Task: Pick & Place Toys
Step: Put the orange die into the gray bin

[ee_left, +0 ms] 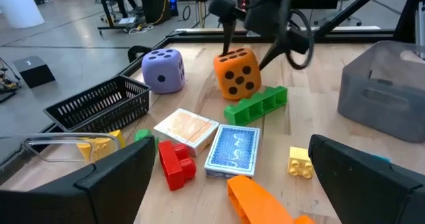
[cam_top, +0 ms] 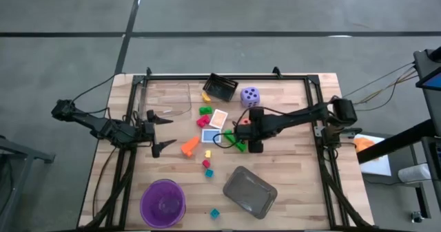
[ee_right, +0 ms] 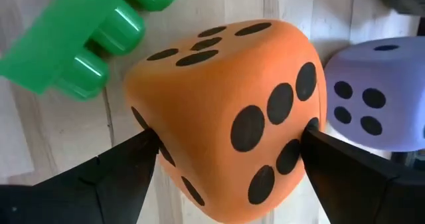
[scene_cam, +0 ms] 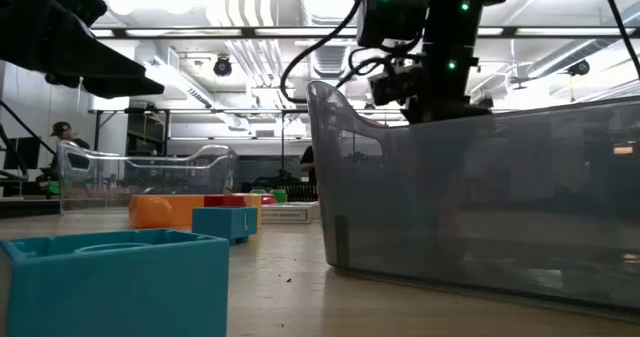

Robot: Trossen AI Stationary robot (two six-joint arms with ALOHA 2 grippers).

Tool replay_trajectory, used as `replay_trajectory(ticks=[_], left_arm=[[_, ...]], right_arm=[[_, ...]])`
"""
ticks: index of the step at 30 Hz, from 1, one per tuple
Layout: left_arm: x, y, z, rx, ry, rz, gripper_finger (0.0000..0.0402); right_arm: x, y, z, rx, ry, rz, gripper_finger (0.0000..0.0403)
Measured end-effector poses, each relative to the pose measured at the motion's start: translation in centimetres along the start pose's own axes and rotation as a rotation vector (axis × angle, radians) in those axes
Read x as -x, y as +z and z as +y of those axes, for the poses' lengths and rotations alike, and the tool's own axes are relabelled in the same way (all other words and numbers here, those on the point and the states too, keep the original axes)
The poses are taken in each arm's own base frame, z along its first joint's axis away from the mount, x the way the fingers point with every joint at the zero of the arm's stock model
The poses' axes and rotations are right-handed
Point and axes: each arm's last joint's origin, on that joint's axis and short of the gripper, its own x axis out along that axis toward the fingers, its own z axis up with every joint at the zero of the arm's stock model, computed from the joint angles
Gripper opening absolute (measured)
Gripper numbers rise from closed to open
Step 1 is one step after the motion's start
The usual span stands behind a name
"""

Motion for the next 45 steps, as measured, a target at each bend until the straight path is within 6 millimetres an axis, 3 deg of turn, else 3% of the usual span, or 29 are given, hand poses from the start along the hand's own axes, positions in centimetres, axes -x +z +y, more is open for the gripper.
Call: replay_trajectory(ticks=[6, 13, 25, 30, 32, 35, 40, 45], left_arm=[[0.0, 0.0, 0.0, 0.000, 0.000, 0.000, 0.0398], [0.0, 0.0, 0.0, 0.000, 0.000, 0.000, 0.0398], [0.0, 0.0, 0.0, 0.002, 0.000, -0.003, 0.0398], [0.0, 0.0, 0.0, 0.002, 0.000, -0.002, 0.0398], [0.0, 0.0, 0.0, 0.002, -0.001, -0.002, 0.0398], [0.0, 0.0, 0.0, 0.003, 0.000, -0.002, 0.0398], [0.0, 0.0, 0.0, 0.004, 0.000, -0.002, 0.0398], [0.0, 0.0, 0.0, 0.004, -0.001, -0.003, 0.0398]], right_arm=[[-1.1, 0.1, 2.3, 0.074, -0.096, 0.027, 0.0332], [-0.4, -0.3, 3.6, 0.083, -0.125, 0.001, 0.0219], [1.3, -0.8, 3.4, 0.069, -0.129, -0.041, 0.0208], [3.5, -1.5, 2.5, 0.042, -0.048, -0.089, 0.0195], [4.8, -1.9, 1.9, 0.019, -0.037, -0.129, 0.0179], [7.0, -2.6, 0.7, -0.033, -0.042, -0.205, 0.0124], [10.0, -4.5, -1.1, -0.119, -0.020, -0.359, 0.0111], [10.8, -7.0, -2.2, -0.223, 0.033, -0.598, 0.0091]])
